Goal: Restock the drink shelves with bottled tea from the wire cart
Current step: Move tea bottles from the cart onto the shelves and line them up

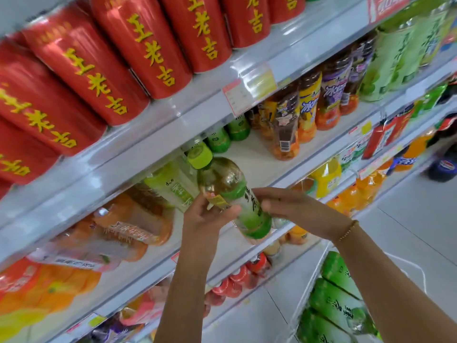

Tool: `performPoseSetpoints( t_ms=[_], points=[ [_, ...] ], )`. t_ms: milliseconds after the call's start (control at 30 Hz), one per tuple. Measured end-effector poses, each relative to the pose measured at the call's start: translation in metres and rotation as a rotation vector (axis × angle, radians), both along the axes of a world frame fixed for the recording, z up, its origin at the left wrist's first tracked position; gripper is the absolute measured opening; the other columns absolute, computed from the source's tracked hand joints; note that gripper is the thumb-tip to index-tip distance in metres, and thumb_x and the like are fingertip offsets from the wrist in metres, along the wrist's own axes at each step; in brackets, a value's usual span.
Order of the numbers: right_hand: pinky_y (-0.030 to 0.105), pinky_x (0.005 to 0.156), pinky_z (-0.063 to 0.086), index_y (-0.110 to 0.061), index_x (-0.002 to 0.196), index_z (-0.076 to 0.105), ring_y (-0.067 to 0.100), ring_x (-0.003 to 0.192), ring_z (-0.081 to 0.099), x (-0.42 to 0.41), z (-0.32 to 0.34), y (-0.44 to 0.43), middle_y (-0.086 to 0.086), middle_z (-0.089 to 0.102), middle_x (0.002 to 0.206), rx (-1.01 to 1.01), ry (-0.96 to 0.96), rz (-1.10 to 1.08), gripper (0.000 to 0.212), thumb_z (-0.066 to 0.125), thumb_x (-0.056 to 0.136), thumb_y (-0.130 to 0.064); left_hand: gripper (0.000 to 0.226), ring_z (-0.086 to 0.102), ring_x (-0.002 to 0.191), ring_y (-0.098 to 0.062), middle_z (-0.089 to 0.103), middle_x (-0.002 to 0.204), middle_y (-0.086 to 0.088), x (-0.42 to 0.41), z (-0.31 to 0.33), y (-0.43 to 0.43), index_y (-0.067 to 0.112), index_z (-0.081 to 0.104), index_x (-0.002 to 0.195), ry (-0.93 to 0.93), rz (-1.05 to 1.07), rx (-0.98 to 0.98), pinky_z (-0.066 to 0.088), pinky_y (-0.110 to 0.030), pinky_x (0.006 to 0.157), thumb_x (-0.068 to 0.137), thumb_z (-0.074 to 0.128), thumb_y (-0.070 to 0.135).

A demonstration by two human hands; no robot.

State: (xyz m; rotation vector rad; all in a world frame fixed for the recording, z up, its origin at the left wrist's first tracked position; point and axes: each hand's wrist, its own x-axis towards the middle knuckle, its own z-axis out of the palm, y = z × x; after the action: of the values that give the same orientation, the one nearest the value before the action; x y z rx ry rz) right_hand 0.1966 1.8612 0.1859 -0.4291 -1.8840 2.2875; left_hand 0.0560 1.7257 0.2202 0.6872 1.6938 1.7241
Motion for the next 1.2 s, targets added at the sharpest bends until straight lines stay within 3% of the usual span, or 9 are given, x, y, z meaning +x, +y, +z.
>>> performPoseSetpoints(
  t_ms=[100, 167, 300, 500, 633, 767, 933, 1033, 1200],
  points=[
    [0.016, 0.079, 0.051, -0.023, 0.129, 0.050, 0.000, 0.097, 0.064, 0.012, -0.009, -0.007, -0.017, 0.069, 0.105, 0.049, -0.074, 0.046, 0.048, 0.066, 0.085, -0.012, 0.047, 0.070, 0.085, -0.016, 0.074, 0.089, -0.003, -0.001, -0.010, 0.002, 0.020, 0.076, 0.086, -0.278, -0.125, 0.165, 0.057, -0.032, 0.076, 0.043, 0.091, 0.011],
    [0.023, 0.081, 0.051, -0.031, 0.120, 0.058, 0.007, 0.097, 0.065, 0.015, -0.015, -0.011, -0.011, 0.069, 0.105, 0.047, -0.072, -0.086, 0.052, 0.078, 0.074, -0.024, 0.045, 0.070, 0.090, -0.017, 0.073, 0.093, -0.005, 0.001, -0.011, 0.005, 0.018, 0.076, 0.090, -0.372, -0.152, 0.191, 0.057, -0.030, 0.075, 0.049, 0.092, 0.019],
    [0.041, 0.082, 0.056, -0.045, 0.106, 0.058, 0.020, 0.090, 0.068, 0.018, -0.019, -0.015, -0.008, 0.068, 0.105, 0.213, -0.165, -0.394, 0.053, 0.084, 0.060, -0.038, 0.024, 0.068, 0.099, -0.018, 0.071, 0.108, -0.007, 0.020, -0.012, 0.015, 0.014, 0.068, 0.110, -0.187, -0.060, -0.092, 0.057, -0.027, 0.078, 0.086, 0.065, 0.013],
    [0.020, 0.083, 0.051, -0.034, 0.128, 0.050, 0.007, 0.094, 0.060, -0.005, -0.022, -0.012, -0.006, 0.059, 0.108, 0.515, -0.140, -0.604, 0.068, 0.081, 0.068, -0.034, 0.060, 0.070, 0.093, -0.020, 0.072, 0.104, -0.003, 0.018, -0.019, 0.064, 0.021, 0.059, 0.114, -0.024, 0.090, -0.250, 0.058, -0.046, 0.080, 0.060, 0.085, 0.033],
    [0.032, 0.093, 0.050, -0.031, 0.140, 0.039, 0.014, 0.111, 0.056, -0.015, -0.030, 0.016, -0.007, 0.052, 0.130, 0.574, -0.147, -0.576, 0.074, 0.071, 0.075, -0.046, 0.052, 0.070, 0.091, -0.023, 0.072, 0.096, 0.000, 0.000, -0.014, 0.095, 0.015, 0.059, 0.107, -0.015, 0.129, -0.224, 0.057, -0.047, 0.081, 0.063, 0.084, 0.027],
    [0.029, 0.093, 0.045, -0.017, 0.130, 0.053, 0.022, 0.106, 0.058, -0.015, -0.044, 0.037, -0.001, 0.050, 0.129, 0.694, -0.284, -0.726, 0.062, 0.065, 0.079, -0.050, 0.061, 0.064, 0.102, -0.023, 0.053, 0.086, 0.016, -0.018, -0.010, 0.125, 0.014, 0.050, 0.126, 0.114, 0.210, -0.247, 0.053, -0.042, 0.091, 0.074, 0.078, 0.029],
    [0.014, 0.076, 0.034, -0.009, 0.116, 0.056, 0.018, 0.094, 0.056, -0.010, -0.068, 0.056, 0.005, 0.053, 0.115, 0.658, -0.339, -0.862, 0.042, 0.072, 0.080, -0.026, 0.083, 0.052, 0.122, -0.027, 0.050, 0.136, -0.008, -0.040, -0.018, 0.156, 0.006, 0.034, 0.142, 0.344, 0.264, -0.335, 0.041, -0.029, 0.102, 0.076, 0.076, 0.035],
    [0.018, 0.074, 0.035, -0.010, 0.112, 0.051, 0.016, 0.093, 0.050, -0.014, -0.070, 0.059, 0.001, 0.051, 0.104, 0.610, -0.275, -0.909, 0.043, 0.074, 0.077, -0.022, 0.086, 0.048, 0.126, -0.021, 0.048, 0.139, -0.006, -0.041, -0.030, 0.166, 0.006, 0.029, 0.145, 0.446, 0.272, -0.289, 0.035, -0.012, 0.087, 0.077, 0.077, 0.030],
    [0.009, 0.063, 0.036, -0.011, 0.103, 0.050, 0.013, 0.082, 0.044, -0.020, -0.077, 0.067, 0.000, 0.046, 0.095, 0.627, -0.275, -0.922, 0.038, 0.075, 0.076, -0.018, 0.078, 0.061, 0.105, -0.021, 0.062, 0.120, -0.005, -0.048, -0.052, 0.192, 0.010, 0.046, 0.129, 0.641, 0.349, -0.214, 0.052, -0.037, 0.091, 0.066, 0.083, 0.035]
  ],
)
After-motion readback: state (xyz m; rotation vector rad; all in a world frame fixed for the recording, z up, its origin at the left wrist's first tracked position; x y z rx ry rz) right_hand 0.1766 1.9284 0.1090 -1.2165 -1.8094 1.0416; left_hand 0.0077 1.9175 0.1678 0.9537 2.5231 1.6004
